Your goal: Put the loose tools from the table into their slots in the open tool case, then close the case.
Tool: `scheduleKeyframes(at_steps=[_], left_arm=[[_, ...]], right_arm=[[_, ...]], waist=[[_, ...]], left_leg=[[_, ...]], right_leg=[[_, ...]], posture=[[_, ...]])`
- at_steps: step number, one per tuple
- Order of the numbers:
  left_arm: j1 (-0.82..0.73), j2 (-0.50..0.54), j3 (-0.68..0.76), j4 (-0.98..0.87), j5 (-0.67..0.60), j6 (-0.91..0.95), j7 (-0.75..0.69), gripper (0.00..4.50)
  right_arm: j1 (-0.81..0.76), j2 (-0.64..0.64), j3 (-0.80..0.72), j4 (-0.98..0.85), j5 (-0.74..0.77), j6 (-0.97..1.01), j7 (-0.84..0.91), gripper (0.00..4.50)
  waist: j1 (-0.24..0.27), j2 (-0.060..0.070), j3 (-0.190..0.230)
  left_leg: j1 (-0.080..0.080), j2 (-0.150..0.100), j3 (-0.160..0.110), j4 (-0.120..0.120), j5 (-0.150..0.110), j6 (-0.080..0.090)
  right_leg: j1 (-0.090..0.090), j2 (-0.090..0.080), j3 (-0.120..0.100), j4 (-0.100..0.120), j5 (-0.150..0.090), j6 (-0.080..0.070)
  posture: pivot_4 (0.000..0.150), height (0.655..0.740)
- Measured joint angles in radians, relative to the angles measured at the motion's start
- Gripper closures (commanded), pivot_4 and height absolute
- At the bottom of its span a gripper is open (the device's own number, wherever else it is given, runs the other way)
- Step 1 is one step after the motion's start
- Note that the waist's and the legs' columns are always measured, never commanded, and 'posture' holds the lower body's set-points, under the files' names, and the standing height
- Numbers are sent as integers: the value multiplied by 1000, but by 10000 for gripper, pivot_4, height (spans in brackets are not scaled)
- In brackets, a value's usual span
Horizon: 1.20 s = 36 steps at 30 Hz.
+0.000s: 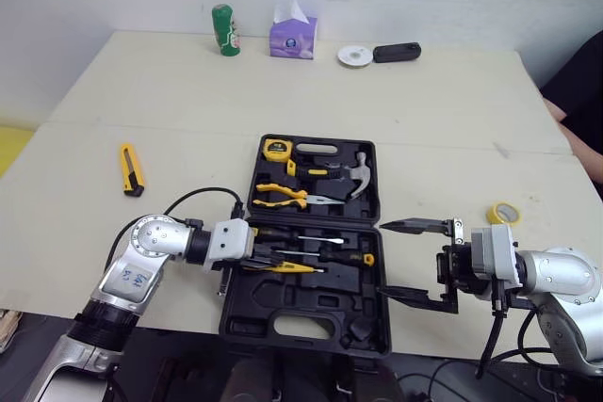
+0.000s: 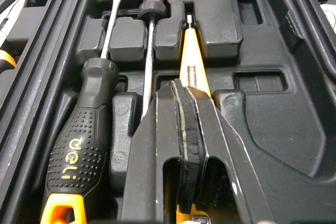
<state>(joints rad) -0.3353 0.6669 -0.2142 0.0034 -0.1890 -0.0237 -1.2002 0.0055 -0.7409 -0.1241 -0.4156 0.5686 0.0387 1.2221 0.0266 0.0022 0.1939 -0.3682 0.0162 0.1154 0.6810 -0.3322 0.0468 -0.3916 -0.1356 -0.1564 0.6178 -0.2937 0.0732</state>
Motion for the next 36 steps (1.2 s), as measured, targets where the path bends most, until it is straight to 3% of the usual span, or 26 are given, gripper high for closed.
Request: scheduleKeyframes(at_steps=[12, 15, 18, 23, 26, 29, 36], left_arm=[[53, -28, 61, -20, -47, -9, 48, 44531], [71, 0, 171, -25, -125, 22, 57, 44531], [97, 55, 303, -24, -198, 82, 78, 36407], [174, 99, 495, 44, -219, 100, 166, 13022], [220, 117, 630, 135, -222, 97, 235, 1240], [308, 114, 827, 258, -252, 90, 326, 1240], [379, 107, 1011, 444, -262, 68, 480, 1240]], right_arm=[[-20, 5, -12, 40, -19, -31, -14, 0], [18, -10, -103, 108, -20, -60, -16, 0], [49, -8, -203, 201, -19, -88, -36, 0], [97, -8, -360, 389, -42, -215, -52, 0], [122, -3, -455, 536, -76, -320, -86, 0], [171, 11, -574, 734, -112, -428, -171, 0], [242, 12, -648, 936, -138, -569, -248, 0]], waist=[[1, 5, -2], [-1, 0, 1], [-4, 0, 1], [-5, 1, 2], [-5, 1, 2], [-7, 1, 2], [-9, 0, 2]], left_leg=[[-2, 0, 0, 0, 0, 0], [-4, 0, -1, 0, 0, 0], [-3, 0, -1, 0, 0, 0], [-3, 0, -1, -1, 0, 0], [-2, 0, -1, -3, 0, 0], [0, 0, 1, -12, 0, -1], [2, 0, 2, -16, -2, -8]], right_leg=[[-1, 0, -1, -1, 0, 0], [-2, 0, -2, -2, 0, 0], [-1, 0, -2, -2, 0, 1], [-1, 0, -2, -2, 0, 1], [-2, 1, -2, -4, 0, 1], [-2, 1, -1, -9, 0, 1], [-2, 1, 0, -8, 0, 0]], posture=[[1500, 7400], [1500, 7400], [1500, 7400], [1500, 7400], [1500, 7400], [1500, 7400], [1500, 7400]])
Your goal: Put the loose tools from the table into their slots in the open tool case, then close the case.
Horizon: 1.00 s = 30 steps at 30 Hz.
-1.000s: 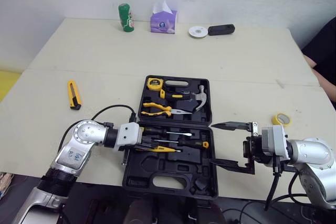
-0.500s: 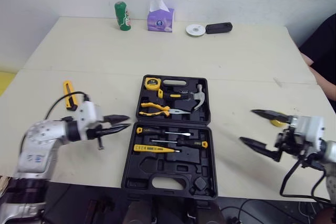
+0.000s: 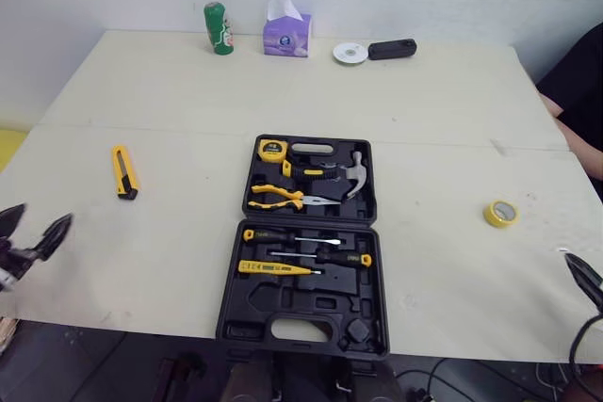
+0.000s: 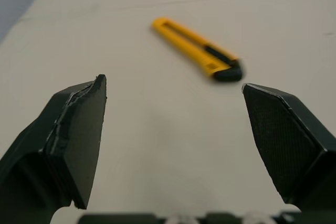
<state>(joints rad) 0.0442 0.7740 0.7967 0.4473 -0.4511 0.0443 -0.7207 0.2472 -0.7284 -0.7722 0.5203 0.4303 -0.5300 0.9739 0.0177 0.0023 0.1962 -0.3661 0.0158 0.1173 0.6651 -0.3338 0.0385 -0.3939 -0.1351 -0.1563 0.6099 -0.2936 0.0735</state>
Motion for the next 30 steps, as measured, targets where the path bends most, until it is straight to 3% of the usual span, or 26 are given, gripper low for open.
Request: scheduleKeyframes(at_steps=[7, 14, 23, 27, 30], left_arm=[[53, 40, 39, 159, 53, -47, 149, 1240], [54, 42, 38, 160, 60, -77, 168, 1240], [51, 33, 10, 92, 51, -55, 158, 1240], [18, 34, -1, -21, 30, 33, 180, 1240], [-7, 35, -29, -141, 7, 207, 243, 1240]], right_arm=[[55, -5, -57, 240, -20, -86, -132, 0], [57, -4, -50, 257, -25, -106, -176, 0], [-32, 47, 80, -35, 33, 8, -167, 0], [-80, 70, 187, -237, 82, 107, -132, 0], [-124, 70, 291, -388, 113, 191, -90, 0]], waist=[[-3, 0, 0], [-20, 0, 0], [-42, 0, 0], [-41, 0, 0], [-40, 0, 0]], left_leg=[[1, 0, 0, -1, -2, 2], [1, 0, 0, -1, 0, -2], [2, 0, 1, -1, 0, -2], [1, 0, 1, -1, 0, -3], [1, 0, 1, -1, 1, -3]], right_leg=[[0, -1, 1, 0, 0, 0], [-1, -1, 1, 1, 0, -1], [-1, -1, 2, 2, 0, -1], [-1, -1, 2, 3, 0, -1], [-1, -1, 2, 3, 0, -1]], posture=[[1500, 7400], [1500, 7400], [1500, 7400], [1500, 7400], [1500, 7400]])
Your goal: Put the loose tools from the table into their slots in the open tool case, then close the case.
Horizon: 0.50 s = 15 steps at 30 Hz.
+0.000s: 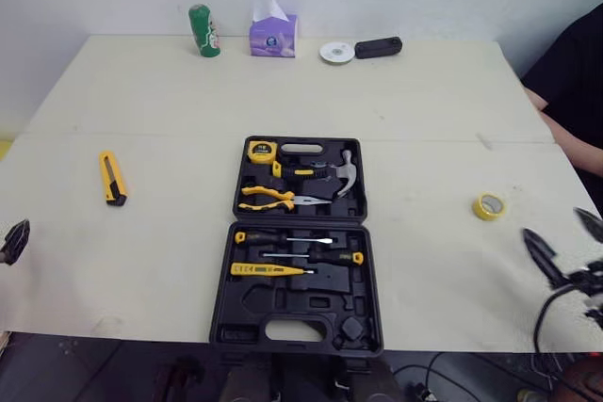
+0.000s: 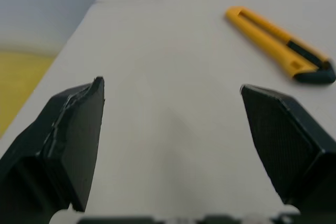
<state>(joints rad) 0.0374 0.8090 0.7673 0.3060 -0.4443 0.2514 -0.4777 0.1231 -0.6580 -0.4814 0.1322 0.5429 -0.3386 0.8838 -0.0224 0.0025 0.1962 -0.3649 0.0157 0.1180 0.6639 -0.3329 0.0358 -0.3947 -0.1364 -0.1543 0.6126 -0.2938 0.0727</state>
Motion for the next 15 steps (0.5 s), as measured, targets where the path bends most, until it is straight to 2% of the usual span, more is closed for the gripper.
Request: scheduleKeyframes(at_steps=[6, 9, 11, 15], left_arm=[[-86, -19, -71, -264, -62, 367, 164, 1240], [-167, -35, -90, -310, -85, 536, 251, 1240], [-252, -68, -93, -330, -88, 685, 355, 1240], [-372, -139, -110, -380, -89, 867, 477, 1240]], right_arm=[[-119, -1, 130, -200, 74, 162, 56, 0], [-169, -1, 174, -252, 82, 215, 67, 0], [-199, 1, 205, -284, 88, 251, 77, 0], [-224, 5, 238, -318, 97, 286, 94, 0]], waist=[[19, 0, 0], [25, -1, 0], [28, -2, 1], [32, -6, 2]], left_leg=[[-1, 0, 0, 1, 1, 0], [-2, 0, -1, 1, 2, 1], [-2, -1, -1, 1, 4, 5], [-3, -1, -1, 2, 4, 5]], right_leg=[[0, 1, -1, 1, 0, 0], [-1, 1, -2, 4, 0, 0], [-1, 1, -2, 5, 0, 0], [-1, 1, -2, 6, 0, 1]], posture=[[1500, 7400], [1500, 7400], [1500, 7400], [1500, 7400]])
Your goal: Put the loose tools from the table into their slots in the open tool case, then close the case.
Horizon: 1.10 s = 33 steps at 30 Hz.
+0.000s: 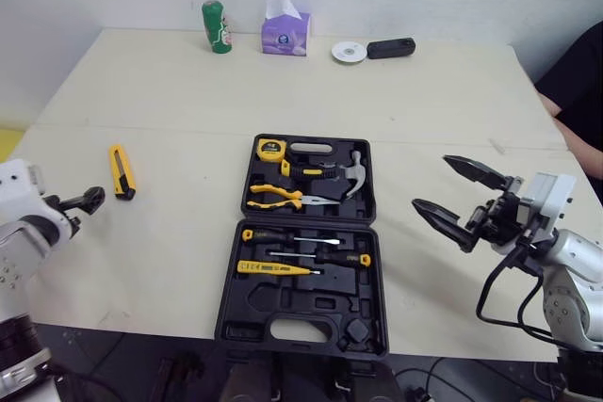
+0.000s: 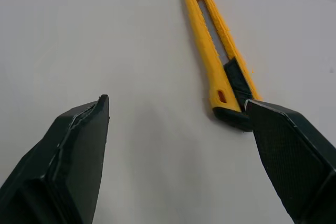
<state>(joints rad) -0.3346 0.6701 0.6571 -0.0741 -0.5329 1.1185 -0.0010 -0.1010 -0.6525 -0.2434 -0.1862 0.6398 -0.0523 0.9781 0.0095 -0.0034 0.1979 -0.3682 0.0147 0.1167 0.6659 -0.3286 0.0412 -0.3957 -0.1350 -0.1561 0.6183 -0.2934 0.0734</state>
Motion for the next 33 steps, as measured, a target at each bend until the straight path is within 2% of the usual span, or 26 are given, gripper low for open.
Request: scheduleKeyframes(at_steps=[6, 10, 14, 21, 33], left_arm=[[-153, -51, -67, -64, 44, 156, 113, 1240], [-220, -91, -76, -49, 80, 189, 147, 1240], [-281, -83, -159, 53, 160, 179, 169, 1240], [-383, -120, -145, 202, 215, 117, 188, 1240], [-504, -99, -186, 519, 300, -24, 171, 1240]], right_arm=[[-32, 6, 31, -15, -3, 26, 24, 0], [-32, 29, 43, -14, -17, 28, 35, 0], [-42, 40, 57, -16, -22, 31, 44, 0], [-56, 40, 85, -48, -23, 37, 64, 0], [-147, 43, 138, -167, 18, 166, 46, 0]], waist=[[8, -4, 1], [10, -4, 1], [14, -5, 1], [14, -5, 1], [16, -10, 1]], left_leg=[[0, 0, 0, 0, 0, -1], [0, 0, 1, 0, 2, -1], [0, 0, 1, 1, 3, -2], [-1, 0, 1, 1, 4, -1], [-2, 0, 0, 2, 4, -1]], right_leg=[[0, 2, 0, 0, 0, 0], [0, 2, 0, 0, 0, 0], [-1, 3, 0, 1, 0, 0], [-1, 3, 0, 0, 0, 0], [-1, 3, -1, 1, 0, 0]], posture=[[1500, 7400], [1500, 7400], [1500, 7400], [1500, 7400], [1500, 7400]])
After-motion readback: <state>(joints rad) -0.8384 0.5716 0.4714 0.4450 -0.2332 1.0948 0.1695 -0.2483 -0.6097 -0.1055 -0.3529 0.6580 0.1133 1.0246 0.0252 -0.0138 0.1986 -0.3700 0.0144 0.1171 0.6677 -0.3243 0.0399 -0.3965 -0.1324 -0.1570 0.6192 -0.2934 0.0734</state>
